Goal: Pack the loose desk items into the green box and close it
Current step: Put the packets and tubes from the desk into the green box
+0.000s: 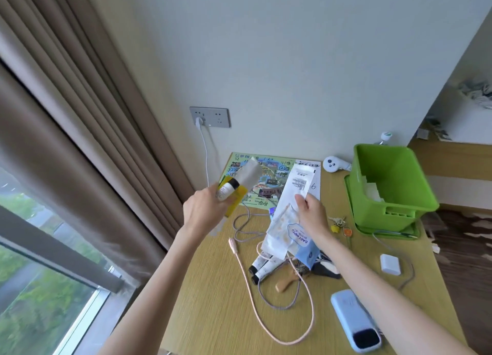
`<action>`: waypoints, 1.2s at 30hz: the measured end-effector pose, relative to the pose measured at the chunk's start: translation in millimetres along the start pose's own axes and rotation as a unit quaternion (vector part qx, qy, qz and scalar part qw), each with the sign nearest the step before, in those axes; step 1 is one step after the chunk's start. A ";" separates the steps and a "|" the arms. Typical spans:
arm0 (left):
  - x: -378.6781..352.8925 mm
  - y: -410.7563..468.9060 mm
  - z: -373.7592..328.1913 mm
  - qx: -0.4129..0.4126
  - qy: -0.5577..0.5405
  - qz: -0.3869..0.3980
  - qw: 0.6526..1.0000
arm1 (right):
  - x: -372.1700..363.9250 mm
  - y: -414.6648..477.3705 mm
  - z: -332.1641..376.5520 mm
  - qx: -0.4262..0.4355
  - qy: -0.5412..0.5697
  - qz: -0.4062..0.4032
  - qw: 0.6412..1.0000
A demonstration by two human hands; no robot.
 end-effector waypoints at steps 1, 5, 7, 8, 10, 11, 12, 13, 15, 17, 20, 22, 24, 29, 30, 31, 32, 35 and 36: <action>-3.1 6.3 -11.0 -0.011 -0.037 0.015 0.999 | 10.8 5.9 2.9 0.004 0.001 -0.014 1.000; -27.6 33.1 -60.0 -0.047 -0.212 0.077 0.973 | 66.1 26.4 5.0 0.026 0.005 -0.061 0.998; -44.6 46.2 -88.0 -0.056 -0.289 0.106 0.950 | 98.0 34.6 -1.1 0.027 0.004 -0.088 0.996; -53.1 52.1 -102.5 -0.056 -0.318 0.121 0.939 | 114.5 38.8 -6.1 0.023 0.005 -0.104 0.994; -69.6 64.0 -130.8 -0.053 -0.362 0.150 0.918 | 146.9 47.2 -18.4 0.008 0.007 -0.135 0.991; -77.7 70.1 -144.6 -0.053 -0.376 0.164 0.910 | 162.6 51.6 -25.1 -0.001 0.005 -0.150 0.989; -85.7 76.4 -158.3 -0.054 -0.385 0.179 0.904 | 178.2 56.7 -32.5 -0.012 0.001 -0.165 0.986; -93.4 82.6 -172.0 -0.059 -0.389 0.194 0.899 | 193.2 62.7 -40.0 -0.025 -0.008 -0.178 0.984; -109.2 94.7 -197.1 -0.064 -0.396 0.220 0.889 | 220.3 76.6 -55.6 -0.054 -0.038 -0.192 0.979; -123.3 106.5 -220.5 -0.069 -0.410 0.241 0.877 | 243.0 94.3 -72.1 -0.082 -0.078 -0.189 0.975; -142.5 122.8 -245.6 -0.063 -0.414 0.263 0.869 | 263.9 124.3 -95.7 -0.112 -0.130 -0.172 0.970; -153.9 133.3 -256.5 -0.052 -0.426 0.275 0.860 | 269.6 144.8 -109.7 -0.126 -0.156 -0.151 0.968; -163.9 143.7 -263.3 -0.039 -0.435 0.280 0.855 | 269.3 164.4 -121.6 -0.138 -0.176 -0.125 0.967; -184.0 165.4 -267.4 -0.012 -0.452 0.284 0.845 | 254.8 200.7 -149.9 -0.155 -0.178 -0.068 0.969; -186.9 168.2 -266.9 -0.009 -0.450 0.286 0.846 | 251.1 204.5 -156.0 -0.166 -0.179 -0.053 0.968; -189.7 170.4 -266.4 -0.006 -0.448 0.289 0.846 | 247.0 207.2 -161.6 -0.182 -0.185 -0.033 0.965; -192.2 171.8 -265.8 -0.003 -0.447 0.291 0.846 | 242.6 208.5 -167.1 -0.201 -0.198 -0.012 0.959; -199.5 173.3 -264.0 0.006 -0.441 0.299 0.846 | 232.4 208.9 -177.8 -0.225 -0.269 -0.023 0.936; -201.4 173.3 -263.8 0.009 -0.441 0.300 0.846 | 231.7 208.2 -177.5 -0.219 -0.292 -0.070 0.929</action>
Point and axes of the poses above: each hand's wrist, its own y-axis towards the middle knuckle, its own x-axis out of the back of the hand, z = x × y, the point moved 1 cm from there along y, towards the middle knuckle, and after that the axes turned 6 degrees about z, right-handed, at the moved point
